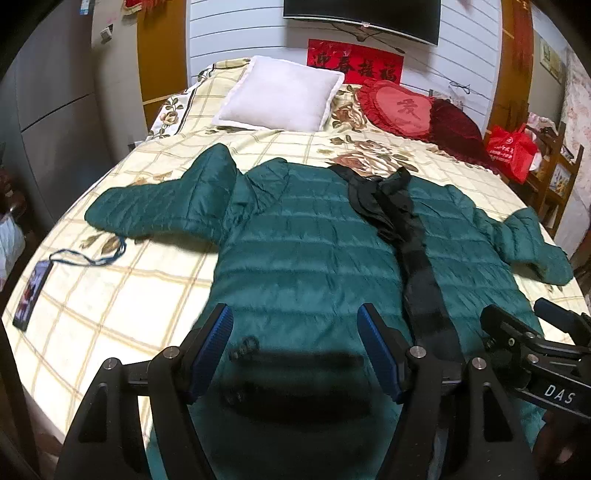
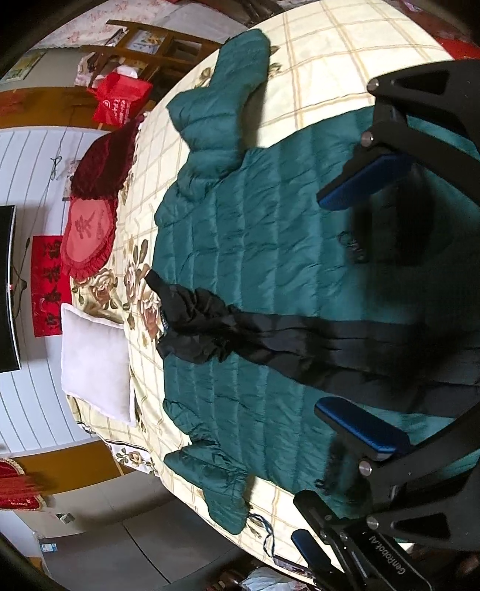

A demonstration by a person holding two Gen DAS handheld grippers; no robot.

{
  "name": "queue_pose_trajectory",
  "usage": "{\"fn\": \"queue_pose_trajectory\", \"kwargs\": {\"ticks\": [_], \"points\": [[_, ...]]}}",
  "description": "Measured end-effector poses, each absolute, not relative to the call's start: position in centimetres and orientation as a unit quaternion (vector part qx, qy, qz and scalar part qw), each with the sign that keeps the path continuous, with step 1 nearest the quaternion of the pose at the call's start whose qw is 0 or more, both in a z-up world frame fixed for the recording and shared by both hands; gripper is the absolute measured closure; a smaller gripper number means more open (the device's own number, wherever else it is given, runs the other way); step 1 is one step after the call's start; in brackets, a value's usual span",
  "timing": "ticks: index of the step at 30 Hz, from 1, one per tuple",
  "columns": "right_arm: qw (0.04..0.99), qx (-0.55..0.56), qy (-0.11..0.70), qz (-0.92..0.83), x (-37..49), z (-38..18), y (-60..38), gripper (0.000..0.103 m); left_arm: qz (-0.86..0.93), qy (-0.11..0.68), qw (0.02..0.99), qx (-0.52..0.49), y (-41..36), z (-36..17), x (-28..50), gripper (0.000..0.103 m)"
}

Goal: Fold large clothes

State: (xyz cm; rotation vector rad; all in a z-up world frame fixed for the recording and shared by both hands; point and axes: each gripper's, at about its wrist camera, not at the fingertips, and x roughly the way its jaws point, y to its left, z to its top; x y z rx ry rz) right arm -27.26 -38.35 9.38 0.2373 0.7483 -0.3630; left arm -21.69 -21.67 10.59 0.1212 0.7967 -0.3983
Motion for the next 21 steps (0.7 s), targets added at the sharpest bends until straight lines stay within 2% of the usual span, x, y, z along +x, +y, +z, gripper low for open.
{"fn": "queue_pose_trajectory", "kwargs": {"ticks": [21], "points": [[0.902, 0.110, 0.382, -0.171, -16.8, 8.6, -41.3, 0.001, -0.180, 0.416, 0.890, 0.052, -24.6, 8.7, -11.7, 0.062]]}}
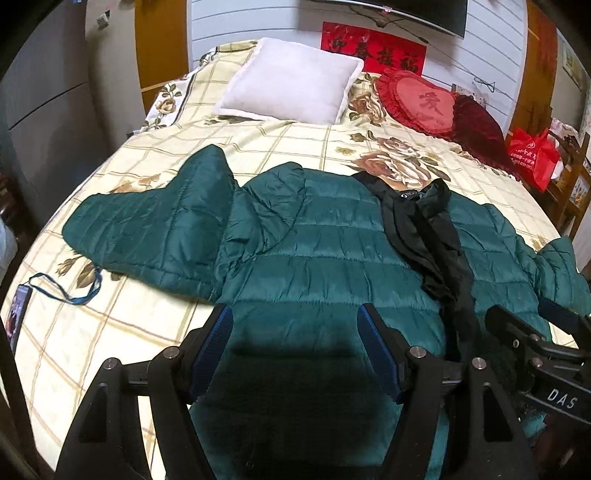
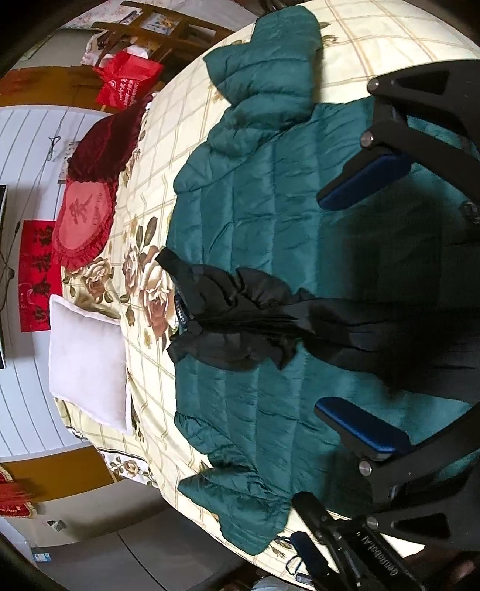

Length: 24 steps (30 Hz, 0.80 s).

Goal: Fold large clothes

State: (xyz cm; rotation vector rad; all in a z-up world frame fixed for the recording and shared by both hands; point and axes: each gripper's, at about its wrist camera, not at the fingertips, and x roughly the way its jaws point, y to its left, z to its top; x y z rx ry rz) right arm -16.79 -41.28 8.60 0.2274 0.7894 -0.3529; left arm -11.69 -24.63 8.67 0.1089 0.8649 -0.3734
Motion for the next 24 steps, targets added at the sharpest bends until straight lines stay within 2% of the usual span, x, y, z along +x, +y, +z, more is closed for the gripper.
{"fn": "queue_pose_trajectory", "kwargs": {"ticks": [24], "points": [[0.891, 0.120, 0.400, -0.178, -11.8, 5.4, -43.7, 0.001, -0.163, 0.431, 0.886, 0.057, -25.7, 6.4, -7.1, 0.062]]}}
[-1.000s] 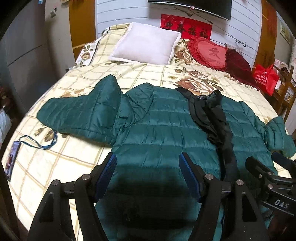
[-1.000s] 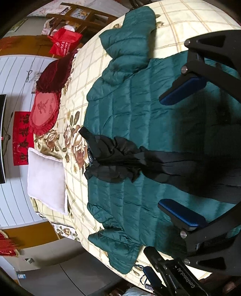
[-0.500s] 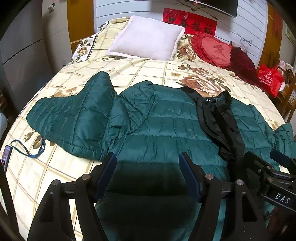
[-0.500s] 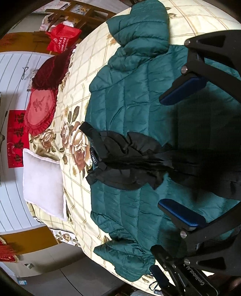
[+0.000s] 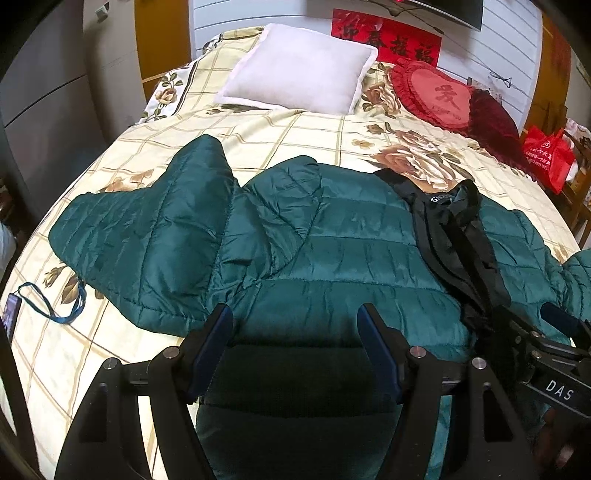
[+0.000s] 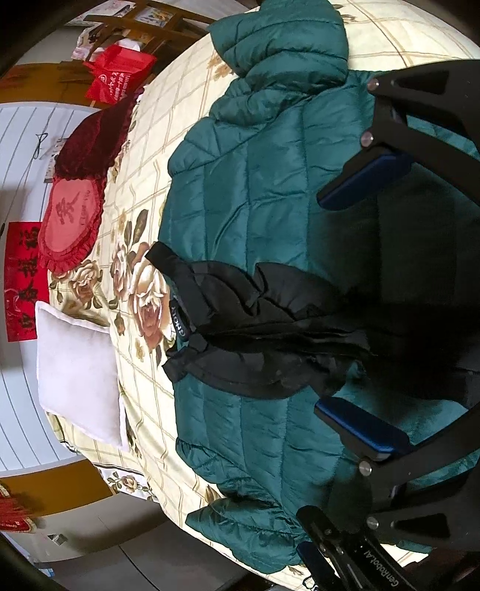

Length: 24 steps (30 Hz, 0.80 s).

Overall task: Fold large clothes
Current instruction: 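Move the left gripper to the jacket side nearest it and grasp it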

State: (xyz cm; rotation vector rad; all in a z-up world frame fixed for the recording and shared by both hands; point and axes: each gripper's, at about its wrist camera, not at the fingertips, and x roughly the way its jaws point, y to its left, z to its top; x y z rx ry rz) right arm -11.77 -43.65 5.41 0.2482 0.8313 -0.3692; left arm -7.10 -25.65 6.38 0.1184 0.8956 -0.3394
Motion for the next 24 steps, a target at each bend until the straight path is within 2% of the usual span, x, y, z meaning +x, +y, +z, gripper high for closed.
{"fn": "queue_pose_trajectory", "kwargs": {"ticks": [11, 24], "points": [[0.889, 0.114, 0.407, -0.176, -10.5, 4.9, -43.5, 0.001, -0.161, 0.437, 0.885, 0.011, -22.8, 6.7, -5.5, 0.062], [0.889, 0.102, 0.414, -0.165, -9.7, 4.7, -42.6, 0.000, -0.128, 0.430, 0.894, 0.009, -17.9, 8.2, -2.6, 0.062]]}}
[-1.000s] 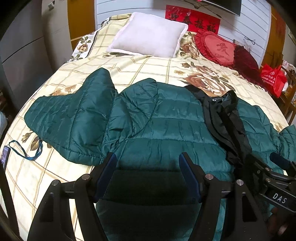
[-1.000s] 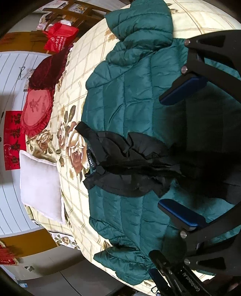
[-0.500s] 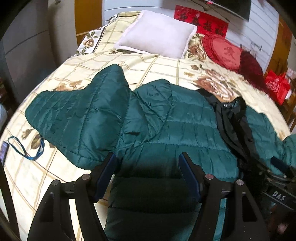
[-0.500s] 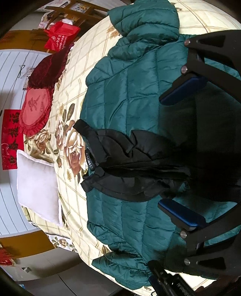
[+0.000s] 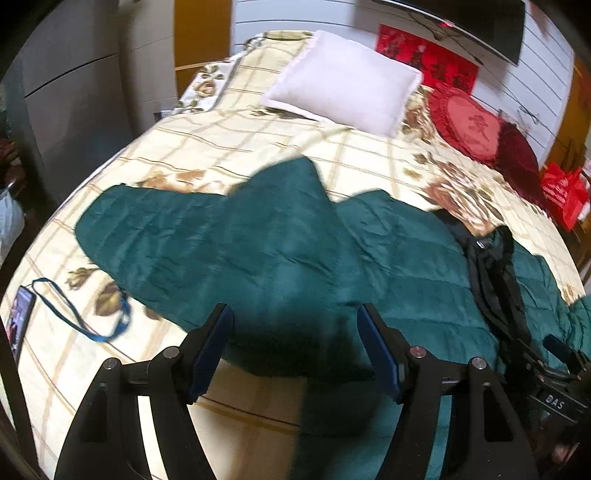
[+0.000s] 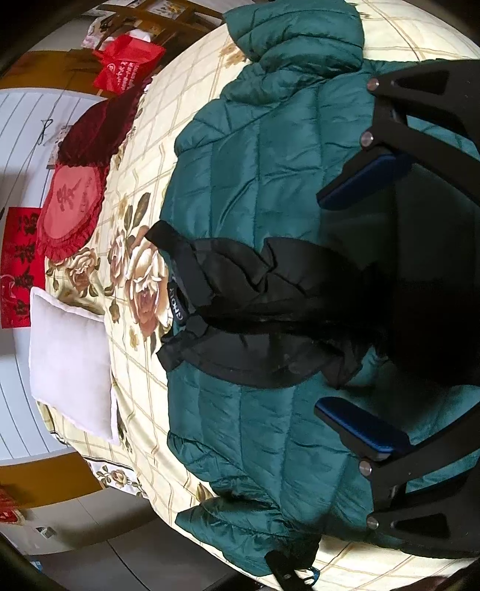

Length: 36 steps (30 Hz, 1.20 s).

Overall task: Fold large clothes
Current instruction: 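Move the left gripper to the jacket side nearest it and grasp it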

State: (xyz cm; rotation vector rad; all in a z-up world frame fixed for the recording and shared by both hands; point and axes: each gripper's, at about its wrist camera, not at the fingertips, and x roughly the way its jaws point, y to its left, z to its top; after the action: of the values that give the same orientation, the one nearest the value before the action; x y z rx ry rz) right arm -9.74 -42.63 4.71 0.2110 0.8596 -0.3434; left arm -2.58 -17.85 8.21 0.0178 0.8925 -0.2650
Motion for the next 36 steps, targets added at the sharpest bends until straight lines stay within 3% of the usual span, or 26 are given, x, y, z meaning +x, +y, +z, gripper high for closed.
{"fn": "queue_pose_trajectory", "kwargs": {"ticks": [20, 27, 36], "points": [[0.889, 0.095, 0.417, -0.164, -9.3, 4.6, -42.4, 0.000, -0.028, 0.438, 0.898, -0.018, -7.3, 7.8, 4.3, 0.062], [0.886, 0.096, 0.423, -0.164, -9.1, 4.3, -42.6, 0.000, -0.022, 0.455, 0.882, -0.122, -1.5, 6.3, 7.1, 0.062], [0.887, 0.082, 0.427, -0.155, -8.8, 4.2, -42.3, 0.000, 0.030, 0.457, 0.876, -0.151, 3.3, 4.4, 10.0, 0.062]]}}
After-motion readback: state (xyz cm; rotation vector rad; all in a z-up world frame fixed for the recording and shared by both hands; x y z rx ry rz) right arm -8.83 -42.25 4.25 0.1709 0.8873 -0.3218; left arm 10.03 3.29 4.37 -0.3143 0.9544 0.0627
